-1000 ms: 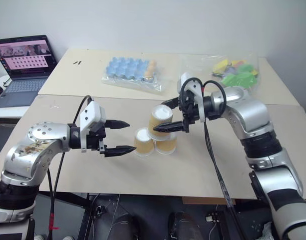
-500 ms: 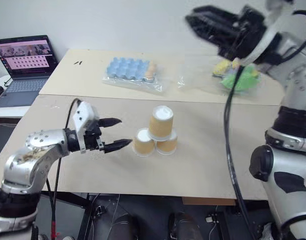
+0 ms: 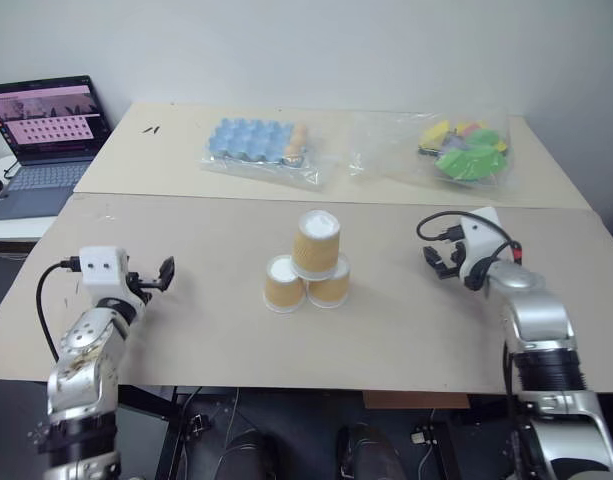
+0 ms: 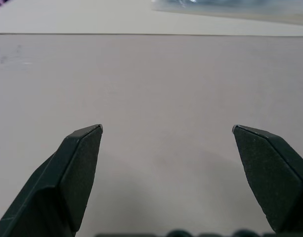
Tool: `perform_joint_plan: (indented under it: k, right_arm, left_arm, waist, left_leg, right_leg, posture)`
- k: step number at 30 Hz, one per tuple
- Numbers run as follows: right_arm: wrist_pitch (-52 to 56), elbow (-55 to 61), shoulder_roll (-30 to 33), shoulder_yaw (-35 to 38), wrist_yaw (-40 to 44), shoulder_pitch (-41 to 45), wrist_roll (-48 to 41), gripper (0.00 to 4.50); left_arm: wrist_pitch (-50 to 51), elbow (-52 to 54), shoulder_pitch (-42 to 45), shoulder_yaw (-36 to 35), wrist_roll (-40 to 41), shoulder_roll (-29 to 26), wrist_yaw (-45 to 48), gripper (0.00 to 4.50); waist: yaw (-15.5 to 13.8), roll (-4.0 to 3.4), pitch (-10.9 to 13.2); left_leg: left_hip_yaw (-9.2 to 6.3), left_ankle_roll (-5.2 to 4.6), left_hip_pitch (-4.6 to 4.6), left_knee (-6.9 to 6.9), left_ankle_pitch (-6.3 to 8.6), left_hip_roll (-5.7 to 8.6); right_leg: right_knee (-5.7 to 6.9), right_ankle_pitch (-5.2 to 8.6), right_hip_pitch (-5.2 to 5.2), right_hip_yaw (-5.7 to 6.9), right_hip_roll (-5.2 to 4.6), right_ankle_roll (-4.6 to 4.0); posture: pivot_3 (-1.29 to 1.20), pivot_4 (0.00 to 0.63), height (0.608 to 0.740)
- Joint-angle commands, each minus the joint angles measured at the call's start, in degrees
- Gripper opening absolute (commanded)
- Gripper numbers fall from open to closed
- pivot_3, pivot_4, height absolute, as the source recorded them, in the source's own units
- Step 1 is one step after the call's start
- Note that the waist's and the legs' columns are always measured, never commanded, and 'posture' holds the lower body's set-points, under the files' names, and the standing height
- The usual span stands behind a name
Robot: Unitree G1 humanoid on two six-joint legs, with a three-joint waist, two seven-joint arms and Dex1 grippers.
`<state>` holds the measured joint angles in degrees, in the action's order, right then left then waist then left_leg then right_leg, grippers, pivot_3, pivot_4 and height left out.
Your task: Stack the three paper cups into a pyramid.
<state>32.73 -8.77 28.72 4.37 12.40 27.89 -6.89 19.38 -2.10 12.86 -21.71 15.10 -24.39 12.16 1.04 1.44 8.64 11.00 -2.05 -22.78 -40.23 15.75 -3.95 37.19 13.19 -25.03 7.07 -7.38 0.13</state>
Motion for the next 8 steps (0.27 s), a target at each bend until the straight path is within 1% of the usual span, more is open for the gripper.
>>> perform_joint_plan:
  k: [1,5,8]
  right_arm:
    - [-10.90,-4.33,-1.70,4.10,-6.59,-1.82,2.91,4.49]
    - [-17.18,-8.43,-5.15,7.77,-10.51,-3.02,1.90,4.49]
    - [-19.03,-9.52,-5.51,7.65,-11.10,-2.79,2.97,4.49]
  left_arm:
    - [-7.40,-5.89,4.54,-2.39,-3.71,0.55,-7.30,4.50]
    - [-11.33,-10.60,7.61,-2.89,-4.45,2.72,-11.96,4.50]
    - [-13.51,-12.52,8.39,-2.33,-5.23,3.80,-13.39,4.50]
  waist:
    - [-0.11,0.00,0.00]
    - [-0.25,0.02,-0.01]
    - [-0.17,0.02,-0.01]
  left_leg:
    - [-0.01,0.00,-0.01,0.01,0.00,0.01]
    - [0.02,-0.02,-0.05,0.21,-0.01,0.05]
    - [0.07,-0.03,-0.06,0.24,-0.01,0.07]
  right_leg:
    - [-0.02,0.00,0.00,0.00,0.00,0.00]
    - [-0.10,0.00,-0.01,0.08,0.00,0.01]
    - [-0.10,0.00,0.01,0.09,0.00,0.02]
  posture:
    - [0.00,0.150,0.735]
    - [0.00,0.150,0.735]
    - [0.00,0.150,0.735]
